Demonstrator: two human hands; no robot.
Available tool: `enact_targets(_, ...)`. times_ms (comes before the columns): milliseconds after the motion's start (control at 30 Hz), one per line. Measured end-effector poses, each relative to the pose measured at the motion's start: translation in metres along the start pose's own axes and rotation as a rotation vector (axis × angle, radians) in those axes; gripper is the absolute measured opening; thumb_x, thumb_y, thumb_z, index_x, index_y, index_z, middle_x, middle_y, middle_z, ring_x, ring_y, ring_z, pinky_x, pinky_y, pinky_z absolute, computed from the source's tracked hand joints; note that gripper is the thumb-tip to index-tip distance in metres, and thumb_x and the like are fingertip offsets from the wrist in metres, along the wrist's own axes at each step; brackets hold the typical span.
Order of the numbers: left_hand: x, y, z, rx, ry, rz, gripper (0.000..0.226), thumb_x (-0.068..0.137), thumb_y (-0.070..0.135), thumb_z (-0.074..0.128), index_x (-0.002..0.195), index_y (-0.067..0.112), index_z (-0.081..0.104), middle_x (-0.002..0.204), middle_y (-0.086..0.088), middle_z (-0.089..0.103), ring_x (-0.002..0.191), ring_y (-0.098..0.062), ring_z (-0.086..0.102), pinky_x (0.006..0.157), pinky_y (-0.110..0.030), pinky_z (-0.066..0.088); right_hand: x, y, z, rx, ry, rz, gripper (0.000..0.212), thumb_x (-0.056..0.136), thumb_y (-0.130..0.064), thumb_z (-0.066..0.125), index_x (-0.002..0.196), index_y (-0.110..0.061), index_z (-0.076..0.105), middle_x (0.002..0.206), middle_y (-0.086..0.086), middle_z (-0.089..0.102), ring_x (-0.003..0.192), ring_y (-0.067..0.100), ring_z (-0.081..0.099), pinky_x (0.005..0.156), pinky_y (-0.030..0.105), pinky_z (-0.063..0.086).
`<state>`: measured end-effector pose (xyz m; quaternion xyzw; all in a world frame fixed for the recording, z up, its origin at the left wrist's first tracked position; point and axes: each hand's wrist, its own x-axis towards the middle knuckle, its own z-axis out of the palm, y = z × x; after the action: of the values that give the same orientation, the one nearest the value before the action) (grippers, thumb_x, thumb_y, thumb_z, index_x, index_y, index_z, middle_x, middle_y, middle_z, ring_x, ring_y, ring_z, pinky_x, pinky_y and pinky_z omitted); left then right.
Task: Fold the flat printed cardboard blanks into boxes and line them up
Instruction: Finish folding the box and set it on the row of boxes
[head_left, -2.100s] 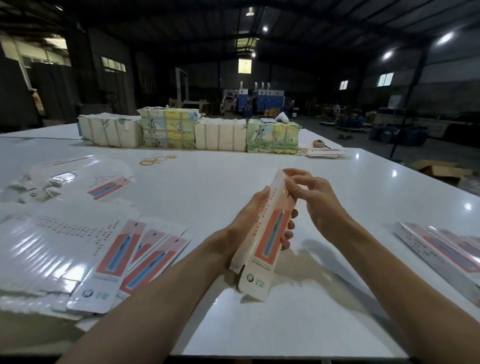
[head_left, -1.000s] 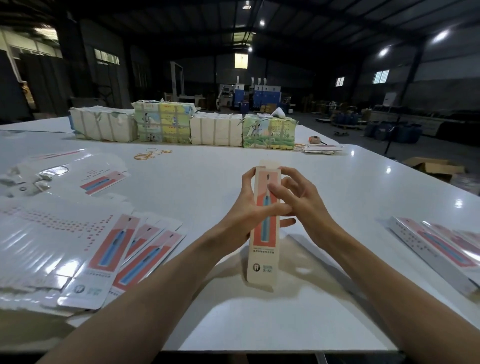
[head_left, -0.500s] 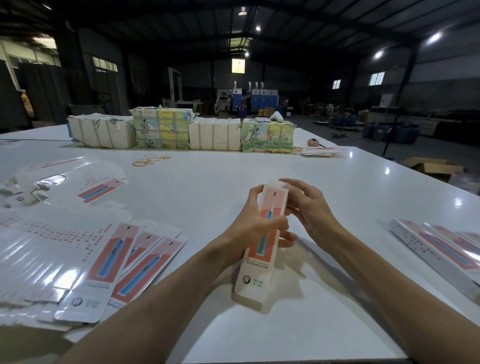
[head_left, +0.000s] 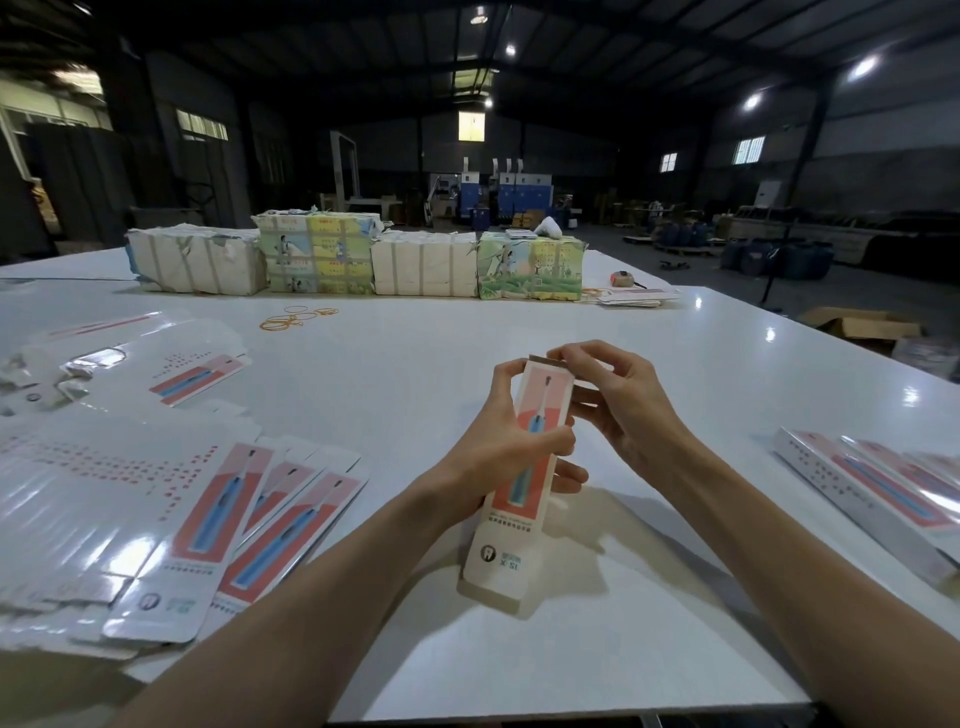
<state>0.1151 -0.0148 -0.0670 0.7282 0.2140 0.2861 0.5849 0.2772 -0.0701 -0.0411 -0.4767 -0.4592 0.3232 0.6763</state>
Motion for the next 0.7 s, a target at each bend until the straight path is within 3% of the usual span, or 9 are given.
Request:
enact_targets(133,0.0003,-0.0010,-0.0019,0.016,0.000,0.060,0.093,0.086,0.013,0.081,0.134,0.062,0.018,0.118,-0.011,0.059,0.076,-0.034,0.079,0.066,-0.034,0.064,0.0033,-0.0011,-0.0017,0.040,0.047,0.054,0.015,0.101,-0.011,0.067,0.102,-0.010,0.082,0.105,0.008,0.079,0.100,0.031,0.077,0.072,0.042,0.064)
enact_targets(300,0.0015,-0.0035,-0.0025,0.041,0.001,0.113,0.104,0.084,0.011,0.083,0.144,0.062,0.014,0.121,-0.009,0.057,0.077,-0.032,0.078,0.065,-0.033,0.064,0.0049,-0.0006,-0.0016,0.048,0.063,0.077,0.018,0.100,-0.010,0.067,0.095,-0.013,0.084,0.101,0.008,0.079,0.097,0.028,0.078,0.070,0.041,0.064)
enact_targets(567,0.0031,-0.0050,-0.0032,0.076,-0.006,0.095,0.098,0.081,0.013,0.084,0.142,0.058,0.021,0.119,-0.006,0.058,0.081,-0.027,0.079,0.064,-0.034,0.064,0.0058,-0.0020,-0.0027,-0.002,0.040,0.073,0.026,0.101,-0.006,0.063,0.088,-0.014,0.084,0.096,0.008,0.079,0.095,0.028,0.078,0.068,0.038,0.064)
enact_targets(700,0.0047,-0.0049,-0.0053,0.044,0.005,0.073,0.094,0.081,0.012,0.084,0.137,0.059,0.024,0.117,-0.005,0.062,0.083,-0.027,0.079,0.065,-0.034,0.064,0.0038,-0.0027,-0.0041,0.029,-0.011,0.072,0.022,0.102,-0.007,0.062,0.097,-0.010,0.083,0.103,0.012,0.078,0.102,0.030,0.077,0.073,0.040,0.064)
